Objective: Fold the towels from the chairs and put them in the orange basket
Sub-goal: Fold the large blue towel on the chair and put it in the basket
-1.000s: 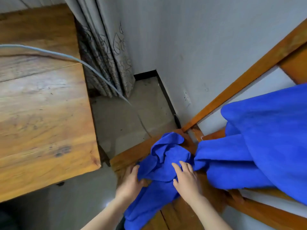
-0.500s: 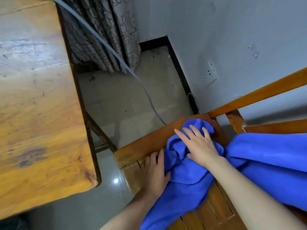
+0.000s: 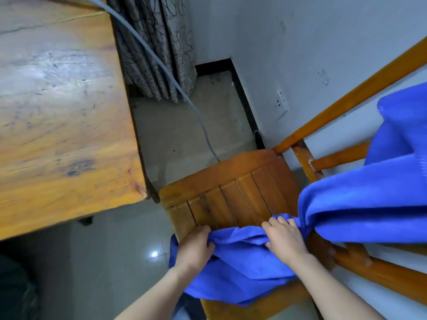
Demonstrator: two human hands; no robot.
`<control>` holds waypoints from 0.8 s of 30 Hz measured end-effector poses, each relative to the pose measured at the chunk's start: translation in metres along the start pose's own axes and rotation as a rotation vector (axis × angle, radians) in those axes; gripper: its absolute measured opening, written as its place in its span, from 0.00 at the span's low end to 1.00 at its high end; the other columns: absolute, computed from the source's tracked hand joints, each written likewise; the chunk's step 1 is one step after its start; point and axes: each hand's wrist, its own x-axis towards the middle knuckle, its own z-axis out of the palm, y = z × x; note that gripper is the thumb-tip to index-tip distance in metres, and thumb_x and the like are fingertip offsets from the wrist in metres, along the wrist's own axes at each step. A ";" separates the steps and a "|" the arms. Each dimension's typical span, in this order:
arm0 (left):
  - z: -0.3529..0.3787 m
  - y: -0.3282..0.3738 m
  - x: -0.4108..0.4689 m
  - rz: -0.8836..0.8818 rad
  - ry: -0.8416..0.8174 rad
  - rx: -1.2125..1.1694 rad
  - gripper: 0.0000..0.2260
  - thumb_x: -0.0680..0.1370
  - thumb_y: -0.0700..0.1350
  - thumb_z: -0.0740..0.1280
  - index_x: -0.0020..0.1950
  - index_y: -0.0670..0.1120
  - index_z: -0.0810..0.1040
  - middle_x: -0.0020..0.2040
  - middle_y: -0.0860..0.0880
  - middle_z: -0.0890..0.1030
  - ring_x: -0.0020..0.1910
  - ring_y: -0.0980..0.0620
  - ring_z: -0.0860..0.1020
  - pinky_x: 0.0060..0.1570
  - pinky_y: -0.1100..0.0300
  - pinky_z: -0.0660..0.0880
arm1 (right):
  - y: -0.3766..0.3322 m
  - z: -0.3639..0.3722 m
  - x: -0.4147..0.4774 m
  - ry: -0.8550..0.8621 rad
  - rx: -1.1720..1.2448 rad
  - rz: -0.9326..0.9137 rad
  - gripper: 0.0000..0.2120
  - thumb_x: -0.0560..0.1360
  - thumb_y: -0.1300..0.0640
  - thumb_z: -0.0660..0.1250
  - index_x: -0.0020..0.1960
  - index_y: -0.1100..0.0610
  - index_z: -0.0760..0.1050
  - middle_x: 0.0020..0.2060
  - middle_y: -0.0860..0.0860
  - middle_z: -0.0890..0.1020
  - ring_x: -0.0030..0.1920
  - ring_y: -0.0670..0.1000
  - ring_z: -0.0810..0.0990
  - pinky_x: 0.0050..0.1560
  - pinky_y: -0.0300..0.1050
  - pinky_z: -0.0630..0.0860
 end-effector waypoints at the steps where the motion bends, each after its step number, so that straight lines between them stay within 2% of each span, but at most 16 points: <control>1: -0.001 0.001 -0.010 0.004 0.010 -0.004 0.05 0.77 0.44 0.59 0.52 0.47 0.70 0.51 0.47 0.78 0.49 0.46 0.76 0.40 0.56 0.68 | -0.001 -0.002 -0.010 -0.004 0.021 -0.004 0.26 0.31 0.51 0.81 0.25 0.52 0.75 0.23 0.51 0.76 0.27 0.51 0.79 0.26 0.46 0.75; 5: -0.011 0.010 -0.048 0.013 0.095 -0.008 0.03 0.75 0.44 0.61 0.48 0.49 0.70 0.48 0.47 0.81 0.49 0.44 0.77 0.37 0.58 0.64 | -0.003 -0.028 -0.044 0.017 0.038 0.009 0.25 0.32 0.50 0.81 0.27 0.52 0.76 0.23 0.48 0.77 0.26 0.50 0.78 0.27 0.41 0.74; 6: -0.015 0.015 -0.059 0.025 0.124 -0.011 0.03 0.75 0.43 0.61 0.48 0.48 0.71 0.48 0.47 0.81 0.49 0.44 0.77 0.37 0.58 0.63 | -0.002 -0.039 -0.055 0.050 0.007 0.003 0.24 0.38 0.50 0.82 0.30 0.53 0.78 0.26 0.48 0.79 0.30 0.50 0.80 0.31 0.42 0.75; 7: -0.019 0.022 -0.076 0.039 0.146 -0.016 0.04 0.75 0.43 0.61 0.48 0.47 0.71 0.47 0.46 0.81 0.48 0.44 0.77 0.37 0.58 0.63 | -0.001 -0.053 -0.072 0.041 0.007 0.012 0.21 0.49 0.50 0.81 0.38 0.54 0.80 0.34 0.50 0.82 0.38 0.51 0.82 0.39 0.44 0.75; 8: -0.023 0.029 -0.093 0.051 0.157 -0.021 0.04 0.74 0.42 0.60 0.48 0.46 0.72 0.45 0.46 0.80 0.47 0.44 0.76 0.35 0.57 0.63 | -0.002 -0.064 -0.088 0.014 0.009 0.033 0.17 0.62 0.51 0.75 0.49 0.55 0.78 0.44 0.52 0.83 0.49 0.52 0.80 0.49 0.46 0.72; 9: -0.028 0.035 -0.108 0.068 0.166 -0.025 0.03 0.74 0.41 0.60 0.47 0.45 0.71 0.43 0.47 0.79 0.44 0.45 0.75 0.33 0.58 0.62 | 0.000 -0.071 -0.102 -0.018 -0.018 0.037 0.15 0.71 0.53 0.67 0.57 0.55 0.74 0.53 0.53 0.80 0.57 0.53 0.77 0.55 0.46 0.68; 10: -0.035 0.041 -0.122 0.083 0.177 -0.023 0.02 0.75 0.41 0.59 0.46 0.46 0.70 0.42 0.48 0.77 0.42 0.47 0.74 0.32 0.60 0.62 | 0.001 -0.077 -0.115 -0.039 -0.003 0.049 0.15 0.74 0.54 0.62 0.60 0.55 0.71 0.57 0.52 0.78 0.60 0.53 0.74 0.58 0.46 0.65; 14: -0.074 0.067 -0.161 0.148 0.254 -0.044 0.09 0.77 0.42 0.61 0.56 0.45 0.73 0.44 0.48 0.78 0.44 0.46 0.74 0.38 0.59 0.63 | 0.005 -0.122 -0.149 0.000 0.071 0.083 0.12 0.75 0.54 0.60 0.58 0.55 0.70 0.58 0.52 0.78 0.61 0.53 0.74 0.57 0.46 0.65; 17: -0.100 0.081 -0.191 0.195 0.324 -0.100 0.10 0.77 0.42 0.62 0.58 0.44 0.74 0.42 0.47 0.79 0.43 0.45 0.76 0.39 0.58 0.66 | 0.004 -0.160 -0.172 0.079 0.176 0.133 0.03 0.75 0.56 0.60 0.49 0.53 0.66 0.55 0.53 0.79 0.58 0.57 0.75 0.53 0.46 0.66; 20: -0.126 0.095 -0.215 0.255 0.387 -0.128 0.10 0.77 0.41 0.63 0.57 0.44 0.75 0.37 0.50 0.75 0.40 0.47 0.75 0.40 0.59 0.68 | 0.001 -0.189 -0.194 0.191 0.291 0.169 0.05 0.75 0.58 0.59 0.44 0.54 0.62 0.51 0.55 0.81 0.54 0.59 0.76 0.45 0.46 0.63; 24: -0.156 0.111 -0.244 0.299 0.415 -0.124 0.10 0.76 0.40 0.64 0.56 0.44 0.77 0.38 0.49 0.75 0.39 0.51 0.73 0.39 0.61 0.67 | 0.003 -0.218 -0.221 0.285 0.344 0.156 0.07 0.76 0.56 0.58 0.40 0.54 0.63 0.49 0.55 0.81 0.53 0.60 0.76 0.44 0.45 0.60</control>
